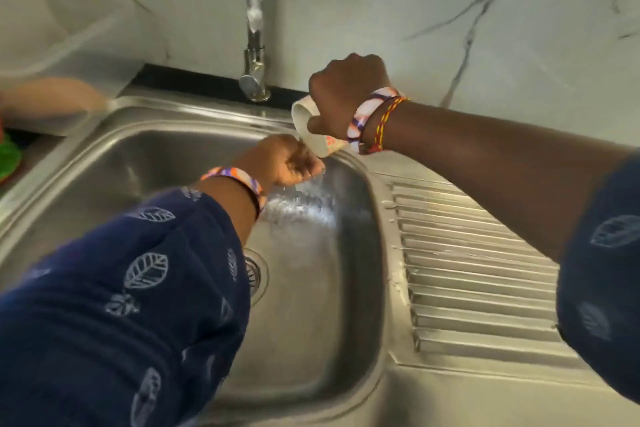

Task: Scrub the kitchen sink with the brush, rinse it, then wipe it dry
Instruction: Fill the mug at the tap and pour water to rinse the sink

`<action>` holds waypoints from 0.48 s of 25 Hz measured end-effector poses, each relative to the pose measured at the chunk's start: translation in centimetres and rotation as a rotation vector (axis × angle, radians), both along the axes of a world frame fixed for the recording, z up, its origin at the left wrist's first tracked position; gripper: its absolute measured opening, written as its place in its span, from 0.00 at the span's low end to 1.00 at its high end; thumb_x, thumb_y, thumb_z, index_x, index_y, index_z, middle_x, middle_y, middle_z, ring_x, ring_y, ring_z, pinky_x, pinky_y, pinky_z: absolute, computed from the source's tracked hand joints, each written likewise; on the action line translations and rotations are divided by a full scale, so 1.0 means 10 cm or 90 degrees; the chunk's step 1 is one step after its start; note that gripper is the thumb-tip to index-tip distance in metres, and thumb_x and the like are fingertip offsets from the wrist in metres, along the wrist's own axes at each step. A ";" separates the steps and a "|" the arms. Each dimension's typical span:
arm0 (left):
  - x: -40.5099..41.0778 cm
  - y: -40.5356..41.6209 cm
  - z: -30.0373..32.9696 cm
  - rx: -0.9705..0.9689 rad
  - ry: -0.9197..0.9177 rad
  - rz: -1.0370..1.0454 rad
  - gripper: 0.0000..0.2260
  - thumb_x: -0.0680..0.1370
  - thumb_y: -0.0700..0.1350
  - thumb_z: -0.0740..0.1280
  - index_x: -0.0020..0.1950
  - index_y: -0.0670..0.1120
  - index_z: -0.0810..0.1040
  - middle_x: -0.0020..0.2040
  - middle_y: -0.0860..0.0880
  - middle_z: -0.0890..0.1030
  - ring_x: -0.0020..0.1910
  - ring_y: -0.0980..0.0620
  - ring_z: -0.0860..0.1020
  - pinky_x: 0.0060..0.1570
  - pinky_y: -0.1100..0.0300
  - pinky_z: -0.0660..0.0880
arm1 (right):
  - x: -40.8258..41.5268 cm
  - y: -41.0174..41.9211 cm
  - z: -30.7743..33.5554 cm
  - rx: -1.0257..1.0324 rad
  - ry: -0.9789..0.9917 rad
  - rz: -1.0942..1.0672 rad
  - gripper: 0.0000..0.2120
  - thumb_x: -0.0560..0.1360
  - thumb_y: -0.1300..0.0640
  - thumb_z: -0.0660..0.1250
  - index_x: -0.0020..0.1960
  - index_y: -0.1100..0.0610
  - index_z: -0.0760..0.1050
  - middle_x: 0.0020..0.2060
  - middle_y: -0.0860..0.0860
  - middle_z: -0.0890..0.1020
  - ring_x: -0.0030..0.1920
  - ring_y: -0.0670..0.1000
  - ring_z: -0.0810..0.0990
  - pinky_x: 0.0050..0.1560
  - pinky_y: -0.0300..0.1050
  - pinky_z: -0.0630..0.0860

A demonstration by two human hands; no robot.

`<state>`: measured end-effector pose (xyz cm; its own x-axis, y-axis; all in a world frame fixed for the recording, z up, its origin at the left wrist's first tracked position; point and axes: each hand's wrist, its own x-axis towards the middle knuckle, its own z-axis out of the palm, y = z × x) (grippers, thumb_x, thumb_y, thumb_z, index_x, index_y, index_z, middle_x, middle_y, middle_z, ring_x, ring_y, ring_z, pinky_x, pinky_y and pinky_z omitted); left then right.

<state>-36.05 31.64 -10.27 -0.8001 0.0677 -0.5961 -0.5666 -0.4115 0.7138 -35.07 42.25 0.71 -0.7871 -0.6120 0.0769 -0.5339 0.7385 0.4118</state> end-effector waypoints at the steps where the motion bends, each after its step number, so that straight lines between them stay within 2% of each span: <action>1: -0.01 -0.21 0.01 -0.003 0.018 0.038 0.08 0.80 0.34 0.57 0.43 0.38 0.73 0.40 0.41 0.76 0.35 0.49 0.78 0.29 0.58 0.80 | 0.06 -0.11 -0.03 -0.011 0.021 0.039 0.09 0.76 0.52 0.62 0.50 0.56 0.76 0.45 0.58 0.79 0.50 0.60 0.78 0.44 0.46 0.65; 2: -0.02 -0.44 0.02 0.053 0.001 0.078 0.08 0.80 0.35 0.58 0.43 0.40 0.74 0.41 0.43 0.77 0.34 0.52 0.80 0.31 0.62 0.80 | 0.09 -0.28 -0.11 0.005 0.039 0.074 0.09 0.77 0.54 0.61 0.52 0.56 0.77 0.46 0.58 0.80 0.51 0.61 0.78 0.44 0.47 0.66; 4: 0.13 -0.87 0.14 0.041 -0.014 0.140 0.08 0.80 0.37 0.60 0.42 0.44 0.75 0.42 0.45 0.78 0.36 0.58 0.79 0.38 0.69 0.77 | 0.14 -0.63 -0.26 0.018 0.059 0.149 0.07 0.76 0.58 0.60 0.47 0.54 0.77 0.39 0.55 0.79 0.44 0.60 0.77 0.44 0.48 0.67; 6: 0.28 -1.26 0.17 -0.005 0.012 0.165 0.09 0.81 0.34 0.57 0.44 0.40 0.74 0.44 0.42 0.78 0.41 0.51 0.79 0.38 0.61 0.80 | 0.20 -0.93 -0.29 0.022 0.076 0.202 0.09 0.75 0.62 0.58 0.42 0.53 0.75 0.33 0.53 0.74 0.40 0.58 0.73 0.44 0.49 0.65; 8: 0.49 -1.58 0.22 -0.081 0.000 0.155 0.10 0.81 0.32 0.55 0.44 0.37 0.73 0.43 0.42 0.77 0.42 0.48 0.78 0.31 0.56 0.81 | 0.35 -1.20 -0.25 0.024 0.103 0.263 0.11 0.76 0.63 0.57 0.48 0.55 0.78 0.40 0.55 0.79 0.46 0.59 0.77 0.50 0.50 0.67; 10: 0.72 -1.78 0.34 -0.160 -0.038 0.125 0.10 0.81 0.33 0.55 0.42 0.36 0.73 0.42 0.43 0.76 0.41 0.50 0.77 0.34 0.55 0.81 | 0.50 -1.40 -0.16 0.020 0.113 0.302 0.12 0.77 0.62 0.57 0.54 0.60 0.78 0.49 0.59 0.81 0.55 0.61 0.76 0.56 0.51 0.67; 12: 0.96 -1.93 0.47 -0.253 -0.063 0.096 0.11 0.82 0.35 0.56 0.41 0.37 0.72 0.40 0.43 0.74 0.39 0.50 0.75 0.37 0.58 0.79 | 0.64 -1.50 -0.05 0.019 0.117 0.316 0.12 0.77 0.62 0.57 0.55 0.62 0.77 0.52 0.62 0.81 0.56 0.61 0.75 0.58 0.52 0.66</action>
